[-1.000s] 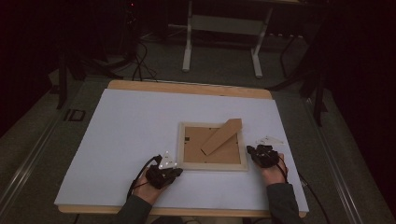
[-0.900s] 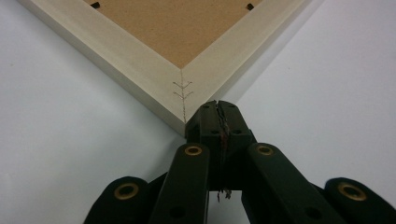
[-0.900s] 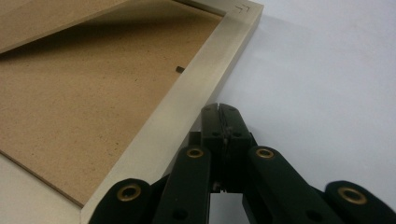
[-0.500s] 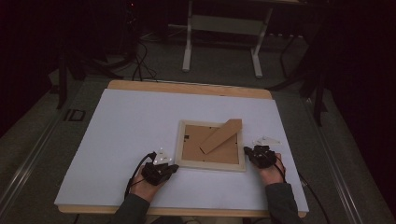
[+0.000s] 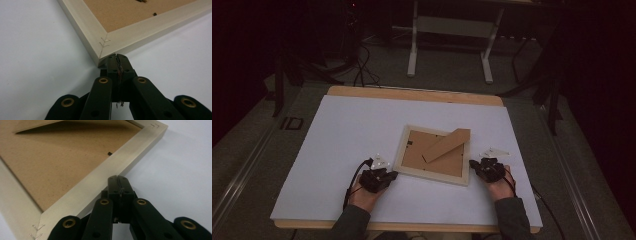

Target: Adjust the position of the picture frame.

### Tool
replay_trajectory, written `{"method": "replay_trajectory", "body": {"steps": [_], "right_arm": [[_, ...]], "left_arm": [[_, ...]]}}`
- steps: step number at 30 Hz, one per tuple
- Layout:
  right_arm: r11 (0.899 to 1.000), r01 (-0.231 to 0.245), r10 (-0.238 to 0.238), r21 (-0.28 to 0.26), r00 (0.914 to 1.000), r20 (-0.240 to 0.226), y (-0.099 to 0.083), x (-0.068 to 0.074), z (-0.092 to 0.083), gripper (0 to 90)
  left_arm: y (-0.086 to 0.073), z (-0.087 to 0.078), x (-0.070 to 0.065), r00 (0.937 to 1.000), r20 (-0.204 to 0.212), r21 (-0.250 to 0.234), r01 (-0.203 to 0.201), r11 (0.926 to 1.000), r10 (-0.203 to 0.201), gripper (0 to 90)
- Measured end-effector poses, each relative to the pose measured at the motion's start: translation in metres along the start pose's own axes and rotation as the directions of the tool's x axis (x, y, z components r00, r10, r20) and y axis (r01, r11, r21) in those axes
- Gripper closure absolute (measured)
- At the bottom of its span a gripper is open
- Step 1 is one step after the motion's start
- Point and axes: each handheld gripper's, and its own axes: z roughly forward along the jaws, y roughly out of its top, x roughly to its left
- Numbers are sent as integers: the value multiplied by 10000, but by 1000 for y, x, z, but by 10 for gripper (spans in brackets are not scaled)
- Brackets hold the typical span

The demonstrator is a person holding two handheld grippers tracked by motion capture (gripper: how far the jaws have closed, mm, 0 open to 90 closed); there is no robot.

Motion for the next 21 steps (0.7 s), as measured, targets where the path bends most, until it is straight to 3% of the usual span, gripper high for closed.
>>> {"method": "replay_trajectory", "body": {"steps": [7,13,18,21], "right_arm": [[9999,153,-153,-3,9998,-122,1,10,-1,900],[9991,414,-413,10,9988,-259,3,20,1,900],[9981,613,-612,8,9974,-381,4,27,3,900],[9970,777,-775,23,9958,-489,5,34,4,900]], "left_arm": [[2,1,5,9998,-111,-33,190,9998,-190,900],[3,0,15,9973,-133,-121,723,9973,-724,900],[4,2,20,9954,-220,-206,932,9954,-936,900],[6,1,22,9955,-431,-150,839,9964,-845,900]]}}
